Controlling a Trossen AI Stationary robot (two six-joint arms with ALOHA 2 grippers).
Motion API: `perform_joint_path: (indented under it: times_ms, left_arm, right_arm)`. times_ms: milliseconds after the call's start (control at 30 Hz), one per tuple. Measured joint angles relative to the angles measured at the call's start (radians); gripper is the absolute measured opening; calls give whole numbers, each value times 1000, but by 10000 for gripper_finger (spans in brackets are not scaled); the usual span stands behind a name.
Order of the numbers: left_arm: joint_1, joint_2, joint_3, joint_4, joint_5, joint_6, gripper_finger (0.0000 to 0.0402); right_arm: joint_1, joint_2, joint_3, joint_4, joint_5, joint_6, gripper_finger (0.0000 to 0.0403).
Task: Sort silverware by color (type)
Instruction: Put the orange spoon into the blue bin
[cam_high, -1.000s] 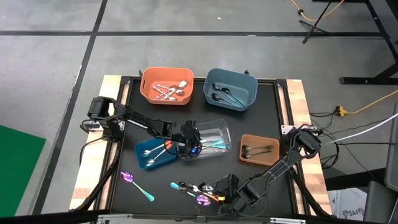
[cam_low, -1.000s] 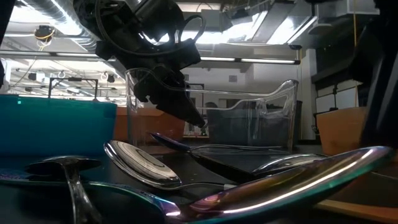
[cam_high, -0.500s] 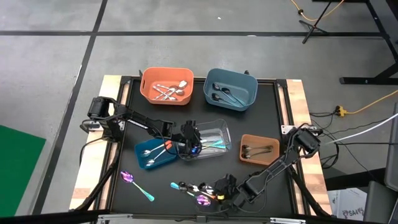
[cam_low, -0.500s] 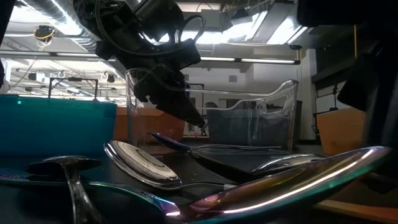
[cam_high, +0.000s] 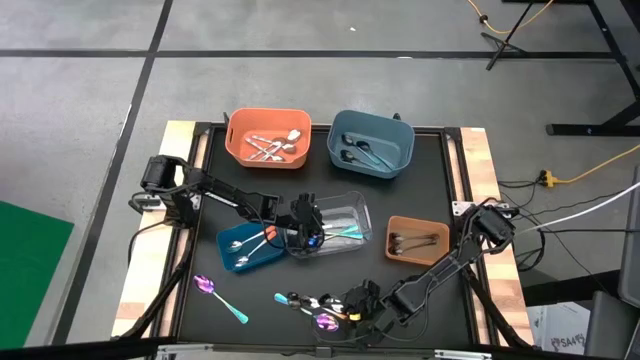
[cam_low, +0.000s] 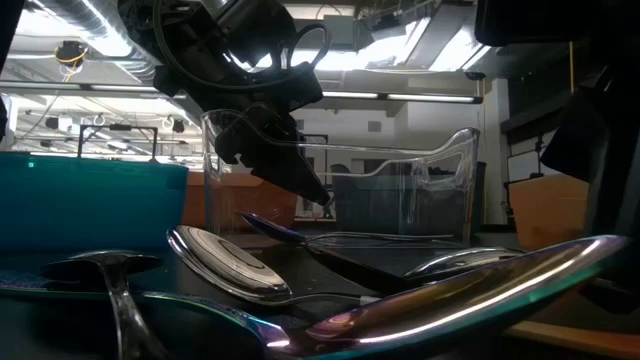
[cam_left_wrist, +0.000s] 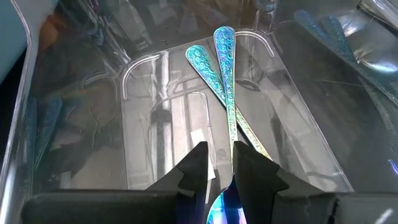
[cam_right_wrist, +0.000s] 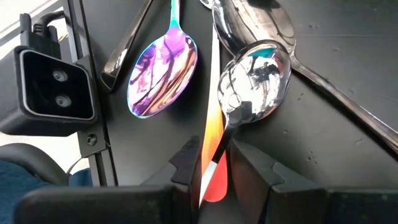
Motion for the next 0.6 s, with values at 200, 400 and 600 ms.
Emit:
perform_joint_path:
  times_ms: [200, 400, 600]
  left_arm:
    - [0, 0, 0, 0, 0, 0, 69]
    - [0, 0, 0, 0, 0, 0, 69]
    - [0, 0, 0, 0, 0, 0, 69]
  right_arm:
    - [0, 0, 0, 0, 0, 0, 76]
    - [0, 0, 0, 3, 0, -11, 50]
    - [0, -1, 0, 9, 2, -18, 12]
